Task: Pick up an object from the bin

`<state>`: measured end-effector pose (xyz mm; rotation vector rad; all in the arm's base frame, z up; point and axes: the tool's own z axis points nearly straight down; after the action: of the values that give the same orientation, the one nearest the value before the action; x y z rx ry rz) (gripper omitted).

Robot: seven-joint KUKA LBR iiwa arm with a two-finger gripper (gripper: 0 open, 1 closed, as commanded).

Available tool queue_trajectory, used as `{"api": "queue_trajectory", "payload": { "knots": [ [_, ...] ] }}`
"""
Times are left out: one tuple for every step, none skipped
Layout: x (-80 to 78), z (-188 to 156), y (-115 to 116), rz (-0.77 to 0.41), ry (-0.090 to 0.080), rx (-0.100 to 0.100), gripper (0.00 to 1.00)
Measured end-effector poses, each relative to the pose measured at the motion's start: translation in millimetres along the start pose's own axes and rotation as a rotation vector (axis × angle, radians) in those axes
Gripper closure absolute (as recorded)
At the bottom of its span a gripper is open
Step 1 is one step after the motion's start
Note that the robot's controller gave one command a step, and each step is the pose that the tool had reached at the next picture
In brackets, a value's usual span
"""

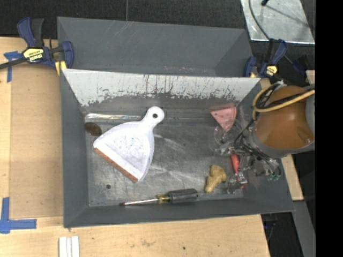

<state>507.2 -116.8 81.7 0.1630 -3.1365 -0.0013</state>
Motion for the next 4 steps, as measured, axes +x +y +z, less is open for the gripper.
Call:
{"api": "queue_trajectory", "payload": {
  "knots": [
    [-7.2, -17, 19, -0.175, -0.005, 0.002, 0.00],
    [-6.4, 0, 32, -0.262, -0.002, 0.002, 0.00],
    [-14.3, 6, 36, -0.335, -0.020, 0.006, 1.00],
    [-14.3, 6, 36, -0.335, -0.020, 0.006, 1.00]
  ]
}}
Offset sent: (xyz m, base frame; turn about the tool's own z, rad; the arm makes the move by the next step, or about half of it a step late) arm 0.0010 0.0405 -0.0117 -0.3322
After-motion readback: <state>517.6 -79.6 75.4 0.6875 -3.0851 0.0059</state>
